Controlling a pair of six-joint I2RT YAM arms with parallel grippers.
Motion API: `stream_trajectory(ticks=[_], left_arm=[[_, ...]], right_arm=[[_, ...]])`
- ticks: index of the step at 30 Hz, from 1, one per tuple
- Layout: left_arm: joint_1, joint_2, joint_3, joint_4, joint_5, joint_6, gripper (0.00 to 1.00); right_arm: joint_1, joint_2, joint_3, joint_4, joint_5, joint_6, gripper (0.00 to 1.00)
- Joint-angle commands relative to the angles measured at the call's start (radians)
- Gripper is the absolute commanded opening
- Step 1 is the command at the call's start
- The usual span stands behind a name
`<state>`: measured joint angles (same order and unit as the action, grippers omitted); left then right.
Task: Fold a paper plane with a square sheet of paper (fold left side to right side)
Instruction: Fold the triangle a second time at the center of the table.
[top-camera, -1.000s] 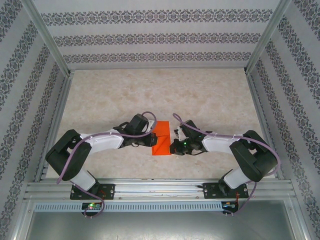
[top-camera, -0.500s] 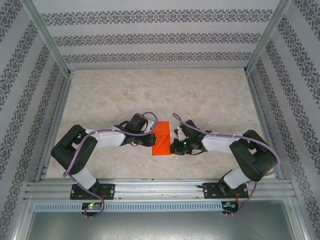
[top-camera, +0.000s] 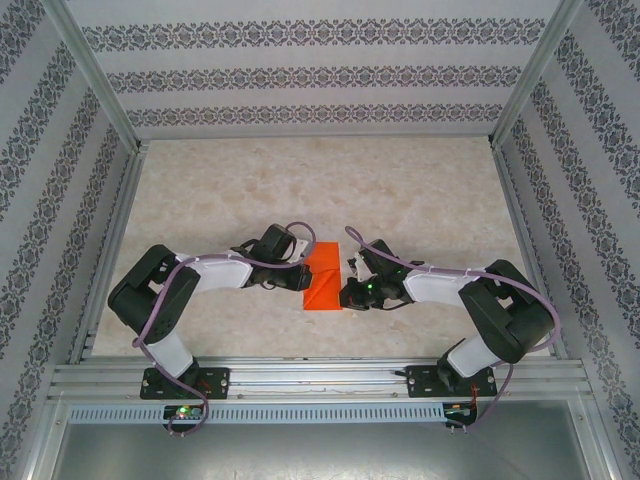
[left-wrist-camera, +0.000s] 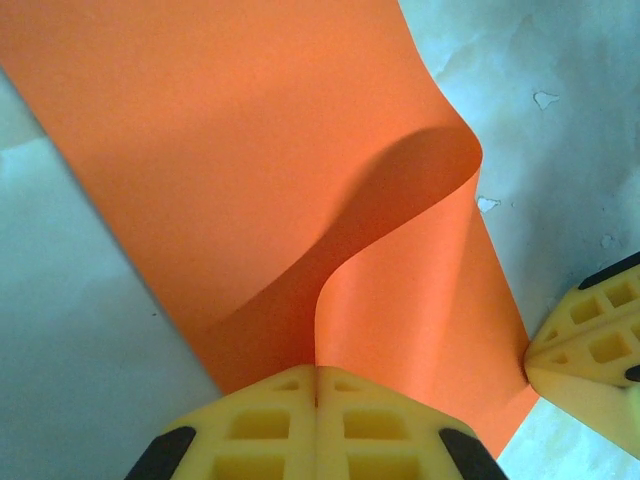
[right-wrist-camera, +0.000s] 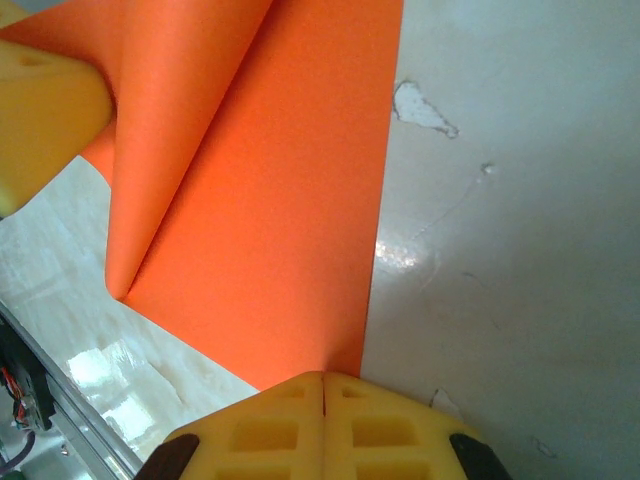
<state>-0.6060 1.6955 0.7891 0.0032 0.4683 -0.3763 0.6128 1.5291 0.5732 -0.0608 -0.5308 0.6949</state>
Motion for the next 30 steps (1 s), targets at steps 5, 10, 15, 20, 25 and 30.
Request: stream_trajectory(ticks=[5, 10, 15, 20, 25, 30], left_arm=[[0.015, 0.022, 0.03, -0.001, 0.026, 0.028, 0.0], [0.015, 0.03, 0.028, 0.009, 0.05, 0.031, 0.0], [0.015, 0.035, 0.019, 0.013, 0.062, 0.031, 0.0], [0.015, 0.032, 0.002, 0.013, 0.033, 0.031, 0.0], [0.015, 0.036, 0.001, 0.011, 0.012, 0.03, 0.0], [0.016, 0.033, 0.005, 0.011, 0.003, 0.034, 0.0]], right_arm=[[-0.003, 0.026, -0.016, -0.073, 0.048, -0.028, 0.0], [-0.002, 0.028, -0.015, -0.074, 0.049, -0.028, 0.0], [-0.005, 0.028, -0.015, -0.074, 0.048, -0.028, 0.0], [-0.004, 0.028, -0.015, -0.075, 0.046, -0.028, 0.0], [-0.005, 0.028, -0.013, -0.076, 0.046, -0.028, 0.0], [-0.004, 0.031, -0.012, -0.076, 0.045, -0.028, 0.0]])
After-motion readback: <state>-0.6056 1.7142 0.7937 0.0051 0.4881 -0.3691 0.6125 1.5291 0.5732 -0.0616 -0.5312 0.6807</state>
